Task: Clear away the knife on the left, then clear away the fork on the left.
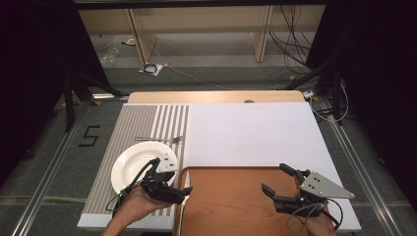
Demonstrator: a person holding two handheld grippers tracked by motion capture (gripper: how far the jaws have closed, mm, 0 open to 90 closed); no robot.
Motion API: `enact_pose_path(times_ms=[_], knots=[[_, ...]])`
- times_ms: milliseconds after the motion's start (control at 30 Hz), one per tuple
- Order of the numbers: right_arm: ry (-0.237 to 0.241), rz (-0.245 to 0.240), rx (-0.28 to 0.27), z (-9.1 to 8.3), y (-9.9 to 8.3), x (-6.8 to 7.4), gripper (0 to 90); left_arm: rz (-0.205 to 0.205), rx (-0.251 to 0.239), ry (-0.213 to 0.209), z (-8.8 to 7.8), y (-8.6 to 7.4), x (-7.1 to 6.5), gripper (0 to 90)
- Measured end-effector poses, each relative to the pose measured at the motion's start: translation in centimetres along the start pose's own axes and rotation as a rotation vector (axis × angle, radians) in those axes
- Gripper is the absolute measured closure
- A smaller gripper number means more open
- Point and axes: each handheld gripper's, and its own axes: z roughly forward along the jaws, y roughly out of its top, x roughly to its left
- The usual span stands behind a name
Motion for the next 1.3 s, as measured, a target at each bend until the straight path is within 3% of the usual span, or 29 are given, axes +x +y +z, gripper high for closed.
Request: enact_pose_path(times_ms=[133, 267, 433, 867, 1100, 1300], knots=[[-0.001, 0.001, -0.003, -0.1, -0.1, -0.1, 17.9, -0.006, -0.008, 0.006, -0.1, 0.2, 0.5, 17.6], [-0.004, 0.004, -0.005, -0.1, -0.1, -0.3, 17.9, -0.024, -0.022, -0.014, -0.2, 0.5, 0.8, 17.6], [-0.007, 0.003, -0.004, -0.1, -0.2, -0.2, 17.9, -0.03, -0.035, -0.002, -0.2, 0.5, 1.3, 17.7], [-0.009, 0.005, -0.002, -0.1, -0.2, -0.2, 17.9, -0.056, -0.061, 0.045, -0.8, 0.5, 2.9, 17.7], [-0.007, 0.007, -0.001, -0.1, -0.2, -0.2, 17.9, -0.042, -0.052, 0.081, -0.5, 0.8, 3.6, 17.6], [-0.008, 0.006, -0.004, -0.3, -0.3, -0.2, 17.9, -0.054, -0.056, 0.106, -0.5, 0.8, 4.7, 17.6]])
